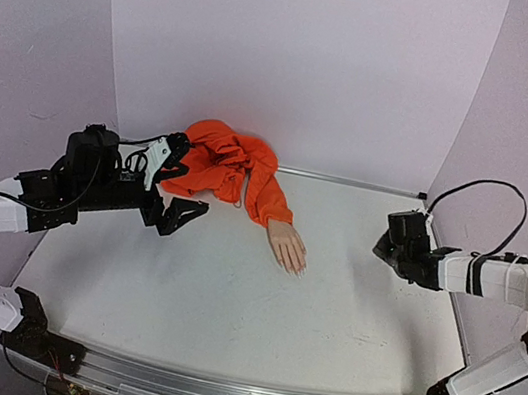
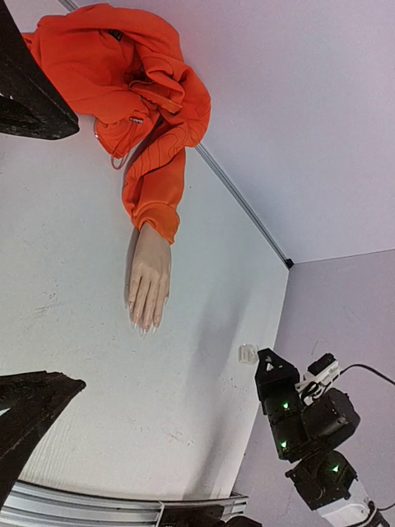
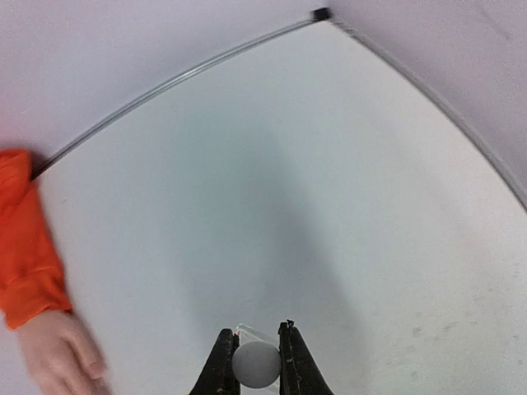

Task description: Paint the nails

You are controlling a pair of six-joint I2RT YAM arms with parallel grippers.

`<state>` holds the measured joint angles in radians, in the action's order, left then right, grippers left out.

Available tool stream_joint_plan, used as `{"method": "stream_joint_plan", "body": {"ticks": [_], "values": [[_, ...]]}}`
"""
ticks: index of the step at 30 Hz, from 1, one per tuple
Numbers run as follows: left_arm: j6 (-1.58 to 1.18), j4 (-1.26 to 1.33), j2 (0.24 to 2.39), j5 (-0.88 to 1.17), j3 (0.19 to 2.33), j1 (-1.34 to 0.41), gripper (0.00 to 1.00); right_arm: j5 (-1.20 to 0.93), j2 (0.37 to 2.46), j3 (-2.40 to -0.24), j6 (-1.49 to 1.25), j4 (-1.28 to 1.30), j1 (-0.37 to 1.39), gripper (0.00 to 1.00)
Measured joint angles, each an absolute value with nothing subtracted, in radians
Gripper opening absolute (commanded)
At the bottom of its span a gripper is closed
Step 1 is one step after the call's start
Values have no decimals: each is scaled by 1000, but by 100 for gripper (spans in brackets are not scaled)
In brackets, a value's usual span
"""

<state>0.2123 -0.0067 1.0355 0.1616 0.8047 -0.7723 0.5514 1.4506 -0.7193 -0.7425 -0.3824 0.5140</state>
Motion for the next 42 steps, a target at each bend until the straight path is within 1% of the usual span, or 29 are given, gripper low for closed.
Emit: {"method": "stream_joint_plan", "body": {"ticks": [4,9,21,23,24,30,32,34,36,38,40,41,42], "values": [[212,-7,1036,161,805,-772,99,571,1445,-658,-756,-369,386,0],[212,-7,1036,160,805,-772,99,569,1467,-638,-785,-369,296,0],[212,-7,1036,153,805,-772,99,577,1560,-627,-904,-367,285,0],[212,-7,1036,152,805,-772,100,582,1560,-627,-927,-366,285,3],[212,-7,1036,152,805,-772,99,584,1560,-627,-936,-365,285,8],[211,-7,1036,139,805,-772,99,596,1563,-627,-971,-358,285,43],[210,-7,1036,124,805,-772,99,596,1563,-627,-974,-356,285,53],[208,-7,1036,106,805,-772,100,596,1554,-626,-958,-351,285,61],[201,-7,1036,86,805,-771,99,596,1526,-625,-936,-344,285,70],[184,-7,1036,71,805,-764,99,593,1477,-625,-907,-337,285,83],[167,-7,1036,58,805,-746,100,588,1414,-625,-866,-336,285,91],[154,-7,1036,51,805,-730,100,584,1385,-625,-847,-338,285,97],[143,-7,1035,41,805,-709,100,572,1348,-625,-812,-337,285,98]]}}
